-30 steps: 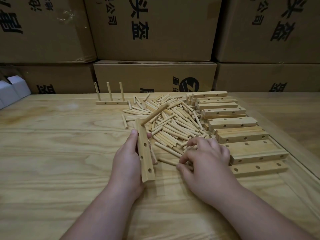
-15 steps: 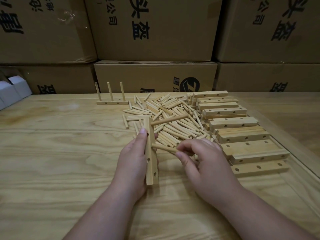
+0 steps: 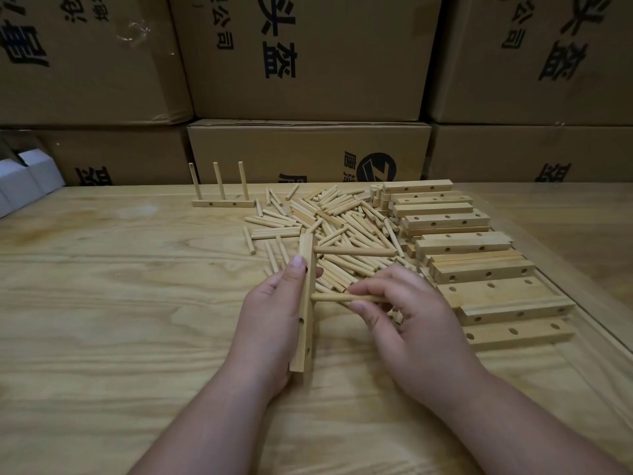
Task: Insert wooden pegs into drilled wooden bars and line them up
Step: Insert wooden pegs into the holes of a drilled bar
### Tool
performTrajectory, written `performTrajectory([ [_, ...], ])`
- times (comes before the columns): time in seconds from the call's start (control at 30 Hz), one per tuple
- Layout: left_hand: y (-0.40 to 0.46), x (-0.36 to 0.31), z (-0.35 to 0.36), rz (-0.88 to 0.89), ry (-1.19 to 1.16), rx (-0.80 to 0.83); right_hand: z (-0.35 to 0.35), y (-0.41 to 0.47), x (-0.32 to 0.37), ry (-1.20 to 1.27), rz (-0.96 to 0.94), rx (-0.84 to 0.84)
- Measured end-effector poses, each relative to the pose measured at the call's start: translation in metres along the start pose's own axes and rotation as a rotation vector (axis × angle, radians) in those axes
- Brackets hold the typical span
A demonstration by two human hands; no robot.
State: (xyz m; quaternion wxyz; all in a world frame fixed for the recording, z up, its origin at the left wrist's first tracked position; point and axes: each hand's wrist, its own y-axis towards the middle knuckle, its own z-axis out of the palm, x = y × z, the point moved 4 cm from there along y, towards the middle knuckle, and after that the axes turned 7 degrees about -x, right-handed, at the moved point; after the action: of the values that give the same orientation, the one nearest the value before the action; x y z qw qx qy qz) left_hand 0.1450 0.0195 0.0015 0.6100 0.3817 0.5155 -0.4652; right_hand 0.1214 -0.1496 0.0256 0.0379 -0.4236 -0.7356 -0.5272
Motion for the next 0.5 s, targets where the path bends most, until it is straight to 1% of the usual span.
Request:
performTrajectory([
  [0.33,-0.0024,-0.0013,0.0001,0.008,0.068,0.015,-0.0001,-0.0012,-0.0011,-0.041,0.067,0.024],
  [0.5,-0.0018,0.0008,0.0013,-0.033,0.032,0.043,0.0016,-0.0037,-0.0022,0.001,0.157,-0.031],
])
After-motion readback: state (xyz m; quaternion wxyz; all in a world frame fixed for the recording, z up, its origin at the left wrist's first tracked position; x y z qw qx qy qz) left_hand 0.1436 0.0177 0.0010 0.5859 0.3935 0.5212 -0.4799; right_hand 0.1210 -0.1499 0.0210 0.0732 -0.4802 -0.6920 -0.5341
